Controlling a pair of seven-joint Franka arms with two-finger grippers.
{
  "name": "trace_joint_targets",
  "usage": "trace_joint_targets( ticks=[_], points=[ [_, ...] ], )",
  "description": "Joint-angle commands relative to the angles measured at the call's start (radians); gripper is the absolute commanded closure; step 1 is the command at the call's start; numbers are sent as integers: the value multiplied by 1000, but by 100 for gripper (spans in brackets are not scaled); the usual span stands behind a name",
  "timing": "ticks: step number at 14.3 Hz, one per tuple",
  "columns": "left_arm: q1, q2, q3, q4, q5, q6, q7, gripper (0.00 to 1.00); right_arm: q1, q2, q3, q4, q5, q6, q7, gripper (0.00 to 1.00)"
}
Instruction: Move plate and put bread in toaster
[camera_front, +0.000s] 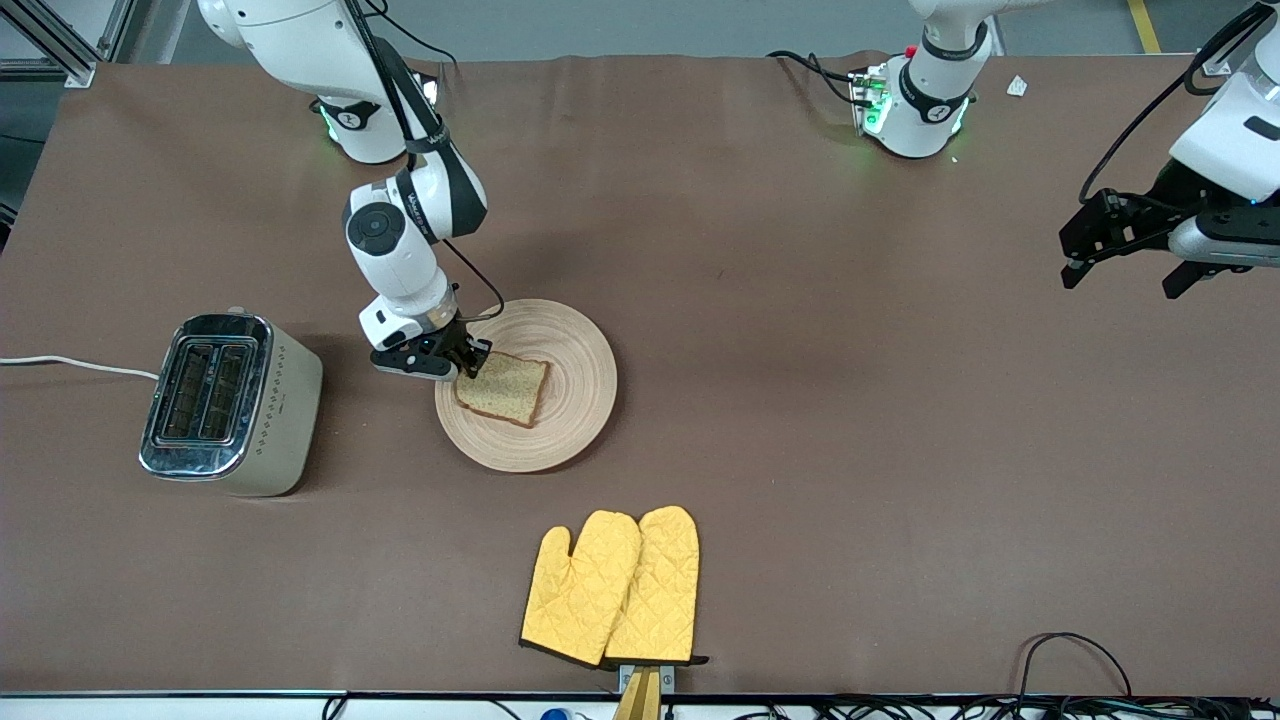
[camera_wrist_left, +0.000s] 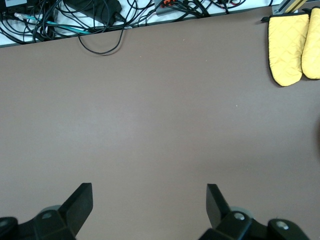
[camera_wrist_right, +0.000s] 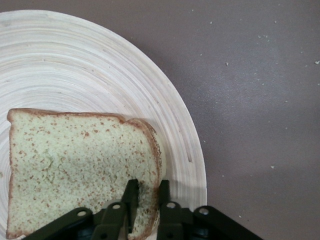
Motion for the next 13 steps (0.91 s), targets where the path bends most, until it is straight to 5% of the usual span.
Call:
trace_joint_targets(
  ticks=[1,4,8,13],
  points=[
    [10,-15,1,-16,-12,22,28,0,15,12,-3,-12,7,13,15,94],
    [13,-15,3,-10,-9,14,28,0,13,1,-8,6,5,-20,19,99],
    [10,-17,1,-6,-8,5,28,0,1,-76,-58,149,-12,-372,-53,99],
    [-23,-15,9,-4,-8,5,36,0,-2,-137,-156,521,-335,-956,-73,100]
  ],
)
